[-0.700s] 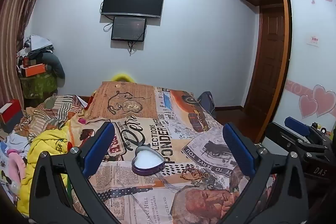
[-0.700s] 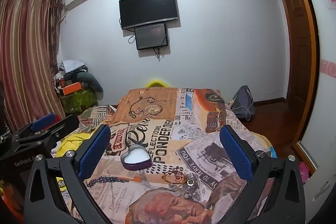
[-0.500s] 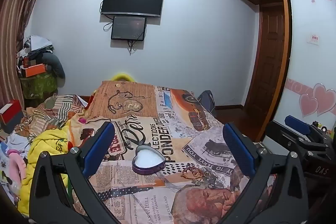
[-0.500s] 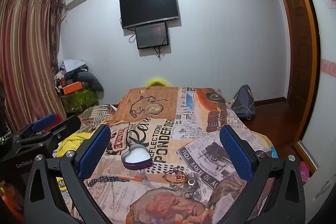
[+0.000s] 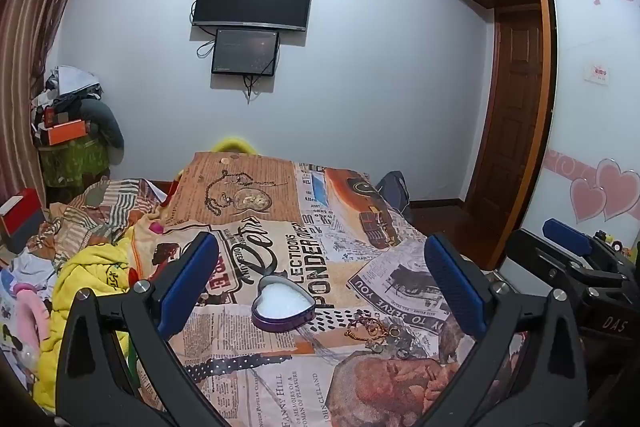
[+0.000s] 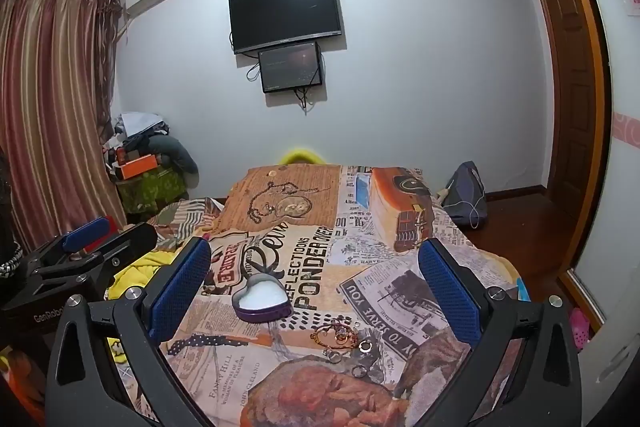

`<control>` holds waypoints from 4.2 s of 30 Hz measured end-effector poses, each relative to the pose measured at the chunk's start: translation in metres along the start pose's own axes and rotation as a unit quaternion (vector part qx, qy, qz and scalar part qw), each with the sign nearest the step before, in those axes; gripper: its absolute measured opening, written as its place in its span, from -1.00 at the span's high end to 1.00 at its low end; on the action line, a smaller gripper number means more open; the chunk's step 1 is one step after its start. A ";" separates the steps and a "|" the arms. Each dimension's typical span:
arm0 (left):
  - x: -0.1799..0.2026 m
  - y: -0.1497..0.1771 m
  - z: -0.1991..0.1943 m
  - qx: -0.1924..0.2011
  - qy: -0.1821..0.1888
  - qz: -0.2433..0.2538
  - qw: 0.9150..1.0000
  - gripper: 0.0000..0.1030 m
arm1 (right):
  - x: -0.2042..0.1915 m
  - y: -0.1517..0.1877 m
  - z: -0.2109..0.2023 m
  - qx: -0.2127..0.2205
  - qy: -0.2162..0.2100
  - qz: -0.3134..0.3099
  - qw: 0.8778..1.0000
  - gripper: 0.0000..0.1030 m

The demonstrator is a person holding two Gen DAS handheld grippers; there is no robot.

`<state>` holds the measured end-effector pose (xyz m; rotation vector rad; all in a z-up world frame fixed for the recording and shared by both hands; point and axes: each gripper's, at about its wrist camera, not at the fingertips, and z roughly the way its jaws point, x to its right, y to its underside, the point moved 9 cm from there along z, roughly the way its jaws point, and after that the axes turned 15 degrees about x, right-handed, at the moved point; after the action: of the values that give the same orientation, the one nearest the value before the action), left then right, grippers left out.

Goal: Organize jewelry

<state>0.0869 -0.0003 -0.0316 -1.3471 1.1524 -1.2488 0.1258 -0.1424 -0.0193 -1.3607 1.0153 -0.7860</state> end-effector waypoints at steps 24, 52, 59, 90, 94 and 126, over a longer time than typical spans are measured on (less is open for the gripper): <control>-0.006 0.002 0.002 -0.003 -0.004 -0.001 1.000 -1.00 | -0.002 0.001 -0.001 0.000 0.000 0.000 1.000 -1.00; 0.000 0.000 0.003 -0.006 -0.003 0.002 1.000 -1.00 | 0.000 0.001 0.002 -0.005 0.001 -0.009 1.000 -1.00; 0.002 0.001 0.006 -0.009 -0.002 0.005 1.000 -1.00 | 0.003 0.004 0.004 -0.011 0.003 -0.009 1.000 -1.00; 0.004 0.149 0.118 -0.211 0.018 0.013 0.977 -1.00 | 0.091 0.136 0.064 -0.193 0.068 -0.008 0.979 -0.99; 0.010 0.186 0.126 -0.252 0.028 0.020 0.967 -1.00 | 0.098 0.165 0.063 -0.233 0.056 0.009 0.971 -0.68; 0.072 0.261 0.129 -0.365 0.161 0.002 0.917 0.24 | 0.066 0.222 0.070 -0.319 -0.052 0.035 0.946 0.62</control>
<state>0.2082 -0.0985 -0.2878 -1.6953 1.9858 -1.0982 0.1907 -0.1554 -0.2521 -1.8763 1.2874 -0.3257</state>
